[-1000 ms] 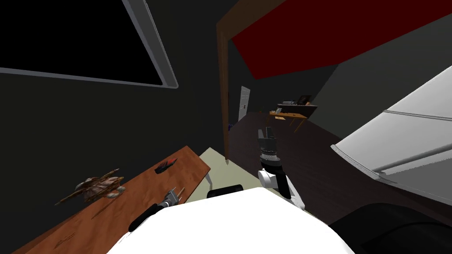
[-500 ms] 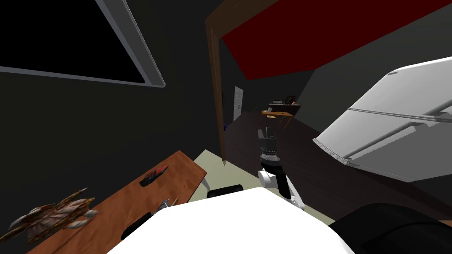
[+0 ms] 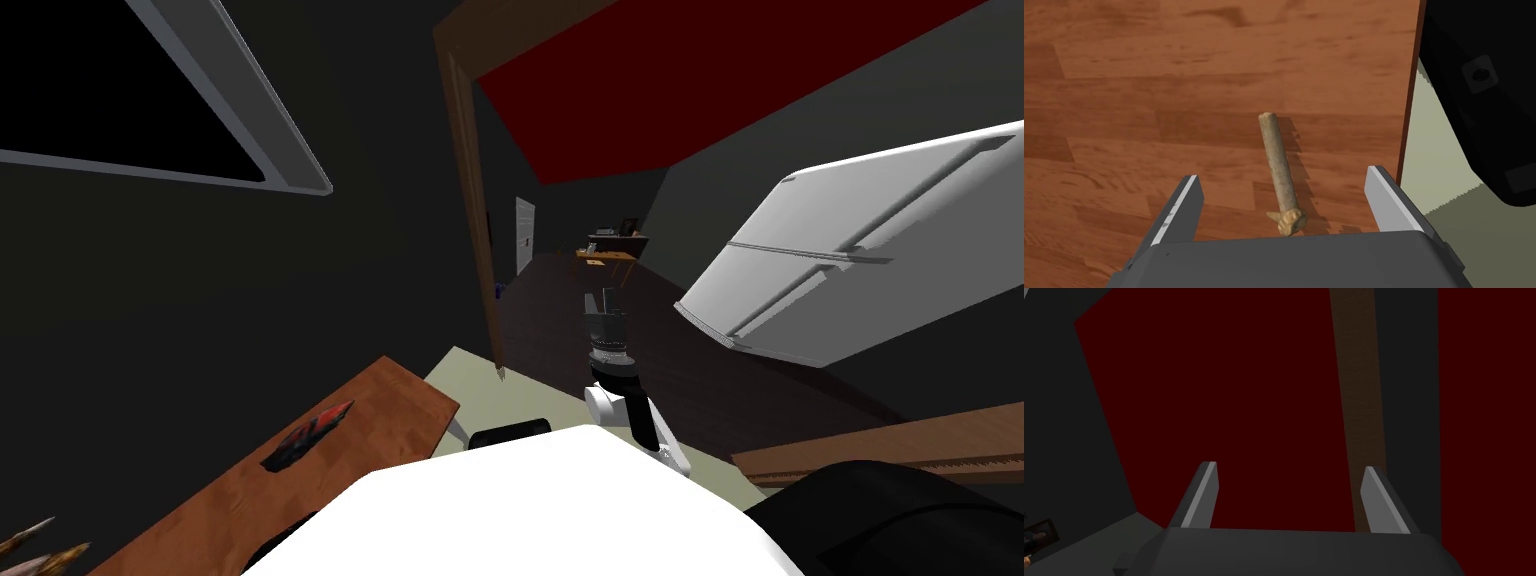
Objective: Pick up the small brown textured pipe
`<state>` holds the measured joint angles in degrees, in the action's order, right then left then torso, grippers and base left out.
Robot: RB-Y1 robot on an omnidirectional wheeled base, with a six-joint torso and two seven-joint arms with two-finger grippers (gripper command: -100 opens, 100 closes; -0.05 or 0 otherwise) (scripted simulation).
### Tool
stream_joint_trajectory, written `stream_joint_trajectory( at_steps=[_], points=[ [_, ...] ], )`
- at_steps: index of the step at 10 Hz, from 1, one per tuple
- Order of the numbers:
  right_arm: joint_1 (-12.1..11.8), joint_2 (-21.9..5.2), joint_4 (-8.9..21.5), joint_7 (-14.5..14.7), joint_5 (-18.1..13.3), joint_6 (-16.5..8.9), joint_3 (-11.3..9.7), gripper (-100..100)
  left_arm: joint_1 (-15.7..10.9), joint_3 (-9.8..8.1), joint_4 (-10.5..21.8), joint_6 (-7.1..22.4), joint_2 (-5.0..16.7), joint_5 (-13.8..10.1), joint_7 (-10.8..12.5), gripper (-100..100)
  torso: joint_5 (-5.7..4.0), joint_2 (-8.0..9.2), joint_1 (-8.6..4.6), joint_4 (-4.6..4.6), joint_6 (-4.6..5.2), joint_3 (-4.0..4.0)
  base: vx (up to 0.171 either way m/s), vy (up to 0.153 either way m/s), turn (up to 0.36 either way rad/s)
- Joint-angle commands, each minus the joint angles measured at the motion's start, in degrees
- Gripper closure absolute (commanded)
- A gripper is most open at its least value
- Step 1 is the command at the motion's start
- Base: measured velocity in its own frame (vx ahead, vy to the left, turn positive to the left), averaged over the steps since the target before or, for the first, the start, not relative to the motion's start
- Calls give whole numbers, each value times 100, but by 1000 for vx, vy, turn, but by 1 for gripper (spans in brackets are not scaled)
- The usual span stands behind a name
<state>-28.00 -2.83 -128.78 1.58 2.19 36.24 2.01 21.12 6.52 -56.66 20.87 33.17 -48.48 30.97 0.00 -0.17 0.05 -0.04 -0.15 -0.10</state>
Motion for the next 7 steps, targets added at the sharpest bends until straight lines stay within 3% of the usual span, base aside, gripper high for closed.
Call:
stream_joint_trajectory(
  at_steps=[1,7],
  points=[
    [0,0,0,0,0,0,0,0,-71,38,226,-21,-2,-80,-27,-100,0,0,0,0,0,0,23,-1,57],
    [1,0,0,0,0,0,0,0,-149,35,992,234,22,-409,267,-100,-1,11,-1,2,0,6,30,5,-124]
  ],
)
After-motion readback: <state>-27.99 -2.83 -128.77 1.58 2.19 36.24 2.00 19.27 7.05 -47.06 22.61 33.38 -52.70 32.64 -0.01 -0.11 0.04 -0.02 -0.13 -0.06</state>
